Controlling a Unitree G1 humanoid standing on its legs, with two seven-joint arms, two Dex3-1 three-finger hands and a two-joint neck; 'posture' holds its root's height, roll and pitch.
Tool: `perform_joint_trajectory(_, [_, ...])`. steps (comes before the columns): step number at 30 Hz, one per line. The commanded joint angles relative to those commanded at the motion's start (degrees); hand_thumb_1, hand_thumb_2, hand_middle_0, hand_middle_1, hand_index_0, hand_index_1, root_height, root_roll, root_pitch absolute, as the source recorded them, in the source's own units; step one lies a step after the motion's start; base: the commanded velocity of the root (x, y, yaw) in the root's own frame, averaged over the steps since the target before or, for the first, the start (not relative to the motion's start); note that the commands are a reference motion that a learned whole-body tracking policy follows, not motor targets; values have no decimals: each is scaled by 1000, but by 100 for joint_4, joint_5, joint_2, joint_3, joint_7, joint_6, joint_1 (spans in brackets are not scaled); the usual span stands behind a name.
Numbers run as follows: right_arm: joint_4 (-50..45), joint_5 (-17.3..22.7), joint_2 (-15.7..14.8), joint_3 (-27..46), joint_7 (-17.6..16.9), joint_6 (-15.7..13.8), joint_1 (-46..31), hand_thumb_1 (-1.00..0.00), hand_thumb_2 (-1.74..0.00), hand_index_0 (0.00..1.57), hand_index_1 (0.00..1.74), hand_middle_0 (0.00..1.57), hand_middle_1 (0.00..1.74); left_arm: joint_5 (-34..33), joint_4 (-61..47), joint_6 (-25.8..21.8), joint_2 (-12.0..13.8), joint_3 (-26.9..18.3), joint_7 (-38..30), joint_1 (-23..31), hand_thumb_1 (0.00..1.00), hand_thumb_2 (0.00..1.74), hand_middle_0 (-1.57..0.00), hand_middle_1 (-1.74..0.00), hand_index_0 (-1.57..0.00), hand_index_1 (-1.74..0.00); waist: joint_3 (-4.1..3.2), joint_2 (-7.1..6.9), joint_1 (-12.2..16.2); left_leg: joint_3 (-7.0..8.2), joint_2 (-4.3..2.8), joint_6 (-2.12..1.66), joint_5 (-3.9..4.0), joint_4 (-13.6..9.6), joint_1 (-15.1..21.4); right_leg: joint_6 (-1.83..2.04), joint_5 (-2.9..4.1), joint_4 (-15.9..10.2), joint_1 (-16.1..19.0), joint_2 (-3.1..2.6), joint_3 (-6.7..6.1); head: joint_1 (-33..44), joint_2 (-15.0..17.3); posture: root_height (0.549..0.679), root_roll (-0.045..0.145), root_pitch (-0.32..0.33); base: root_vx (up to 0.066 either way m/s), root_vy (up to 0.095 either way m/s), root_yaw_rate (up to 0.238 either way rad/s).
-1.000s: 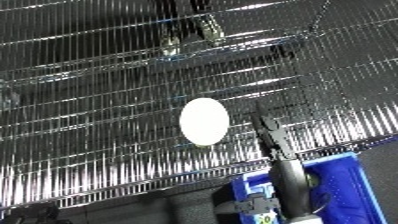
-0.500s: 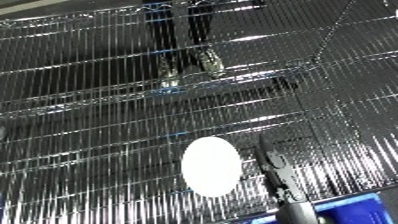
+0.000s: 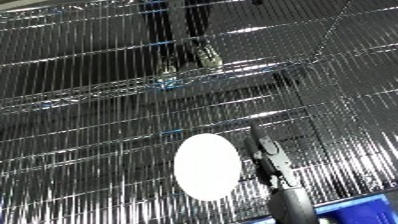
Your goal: Pick up the object and place it into the box
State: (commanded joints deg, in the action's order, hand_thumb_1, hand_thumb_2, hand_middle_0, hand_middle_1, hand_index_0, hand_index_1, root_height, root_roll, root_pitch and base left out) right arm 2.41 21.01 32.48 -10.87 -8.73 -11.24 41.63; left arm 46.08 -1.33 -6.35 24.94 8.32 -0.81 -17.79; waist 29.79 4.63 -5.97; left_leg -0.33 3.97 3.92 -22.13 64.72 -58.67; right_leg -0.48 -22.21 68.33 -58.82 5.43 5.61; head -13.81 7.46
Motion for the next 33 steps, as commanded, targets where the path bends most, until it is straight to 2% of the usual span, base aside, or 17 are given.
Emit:
perform_joint_trajectory(11, [91,-23,-58,-53,0,11,103,-850,-1479,1334,1479,1334,1479,70,50,-54,15,7,52,7,1000,1740,-1570,-1740,-1570,-1740,0,-5,-3,-17,-19,-32,52,-44,63,-11,36,-43,50,2,54,0,85,565,31,274,1,1,12])
perform_joint_trajectory(16, [98,-74,-108,-25,-38,38,22,-850,-1479,1334,1479,1334,1479,56,62,-82,-26,14,67,51,1000,1740,-1570,-1740,-1570,-1740,0,-30,17,-23,-25,-31,51,-64,132,-10,51,-74,102,-15,68,-34,115,566,30,270,-11,0,-9])
perform_joint_trajectory(19, [83,-110,-148,-5,-67,26,-70,-850,-1479,1334,1479,1334,1479,34,74,-106,-50,11,77,90,1000,1740,-1570,-1740,-1570,-1740,0,-50,39,-27,-38,-38,68,-155,242,4,92,-147,179,-37,70,-23,166,569,29,266,-21,1,-22])
perform_joint_trajectory(22, [82,-125,-189,22,-109,-50,-187,-850,-1479,1334,1479,1334,1479,12,121,-162,-67,9,88,127,1000,1740,-1570,-1740,-1570,-1740,0,-75,76,-31,-61,-67,122,-337,404,36,172,-277,291,-63,54,-21,192,574,28,260,-26,1,-42])
perform_joint_trajectory(25, [34,-183,-250,71,-167,-161,-338,-850,-1479,1334,1479,1334,1479,-6,170,-243,-75,-12,123,186,1000,1740,-1570,-1740,-1570,-1740,0,-102,123,-29,-92,-115,218,-649,648,83,286,-495,470,-92,25,-83,223,582,27,253,-35,3,-72])
perform_joint_trajectory(29, [-168,-220,-323,228,-290,-313,-616,-850,-1479,1334,1479,1334,1479,-2,186,-333,-81,-105,193,308,1000,1740,-1570,-1740,-1570,-1740,0,-158,206,-20,-129,-194,379,-1208,1102,137,457,-975,875,-134,-23,-268,239,598,27,239,-47,6,-107])
perform_joint_trajectory(33, [-451,-248,-440,460,-450,-485,-1018,-850,-1479,1334,1479,1334,1479,-5,156,-343,-96,-253,293,463,1000,1740,-1570,-1740,-1570,-1740,0,-235,318,-10,-153,-252,516,-1752,1600,181,637,-1536,1364,-157,-78,-484,462,614,29,218,-40,1,-123])
